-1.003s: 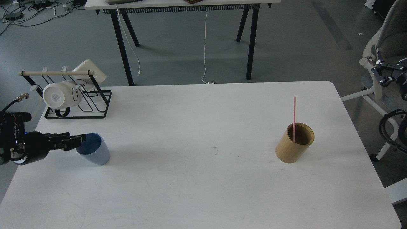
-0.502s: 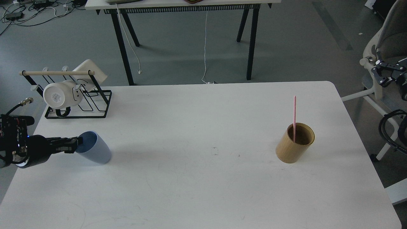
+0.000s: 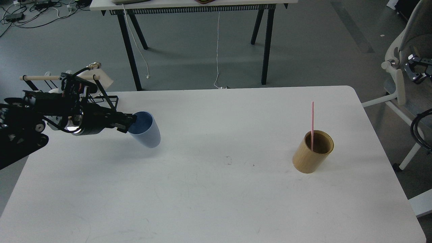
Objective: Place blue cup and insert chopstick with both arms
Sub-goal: 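Carry the blue cup toward the table center with the left gripper, then set the blue cup down, release, and raise the left gripper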
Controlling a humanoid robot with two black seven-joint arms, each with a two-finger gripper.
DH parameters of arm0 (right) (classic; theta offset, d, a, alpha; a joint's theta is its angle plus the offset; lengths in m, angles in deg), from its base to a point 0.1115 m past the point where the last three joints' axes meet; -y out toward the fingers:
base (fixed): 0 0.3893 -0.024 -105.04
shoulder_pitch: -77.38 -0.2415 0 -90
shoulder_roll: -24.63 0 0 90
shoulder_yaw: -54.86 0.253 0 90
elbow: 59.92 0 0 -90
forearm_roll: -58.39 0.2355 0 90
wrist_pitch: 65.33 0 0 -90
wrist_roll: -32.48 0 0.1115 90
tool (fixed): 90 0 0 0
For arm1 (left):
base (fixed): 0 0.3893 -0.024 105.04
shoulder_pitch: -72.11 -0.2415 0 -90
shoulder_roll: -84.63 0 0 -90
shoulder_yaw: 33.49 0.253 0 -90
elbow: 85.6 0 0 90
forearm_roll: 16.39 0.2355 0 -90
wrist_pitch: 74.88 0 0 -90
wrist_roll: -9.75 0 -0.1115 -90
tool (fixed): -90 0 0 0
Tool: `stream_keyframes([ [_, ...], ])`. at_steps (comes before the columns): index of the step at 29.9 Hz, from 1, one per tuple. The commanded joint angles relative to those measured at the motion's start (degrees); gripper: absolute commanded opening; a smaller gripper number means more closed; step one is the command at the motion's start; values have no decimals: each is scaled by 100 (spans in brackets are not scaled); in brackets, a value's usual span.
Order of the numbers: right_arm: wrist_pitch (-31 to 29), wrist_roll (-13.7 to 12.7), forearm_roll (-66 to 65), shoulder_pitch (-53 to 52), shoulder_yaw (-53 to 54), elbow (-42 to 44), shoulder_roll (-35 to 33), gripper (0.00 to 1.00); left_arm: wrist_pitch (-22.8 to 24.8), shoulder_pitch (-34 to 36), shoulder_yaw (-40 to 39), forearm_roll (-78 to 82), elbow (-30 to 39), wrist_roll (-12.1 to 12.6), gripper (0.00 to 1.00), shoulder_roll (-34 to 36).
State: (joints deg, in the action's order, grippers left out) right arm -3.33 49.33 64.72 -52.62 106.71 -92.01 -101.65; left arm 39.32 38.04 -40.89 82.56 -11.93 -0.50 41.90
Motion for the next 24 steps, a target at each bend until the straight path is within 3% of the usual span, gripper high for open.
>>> stream_keyframes([
  [1,0,-6,-9,-113,-44,1,-45,99,380,260,2,773,-20,23,1,-779],
  [11,0,-6,-71,-140,-61,10,-133,99,380,419,37,1865,-423,32,1,-2651],
  [17,0,-15,-71,-87,-61,10,-203,99,380,164,54,1944,-608,366,3,-2916],
  [24,0,-6,-71,-60,-61,10,-221,99,380,32,37,1935,-609,366,12,-2934],
])
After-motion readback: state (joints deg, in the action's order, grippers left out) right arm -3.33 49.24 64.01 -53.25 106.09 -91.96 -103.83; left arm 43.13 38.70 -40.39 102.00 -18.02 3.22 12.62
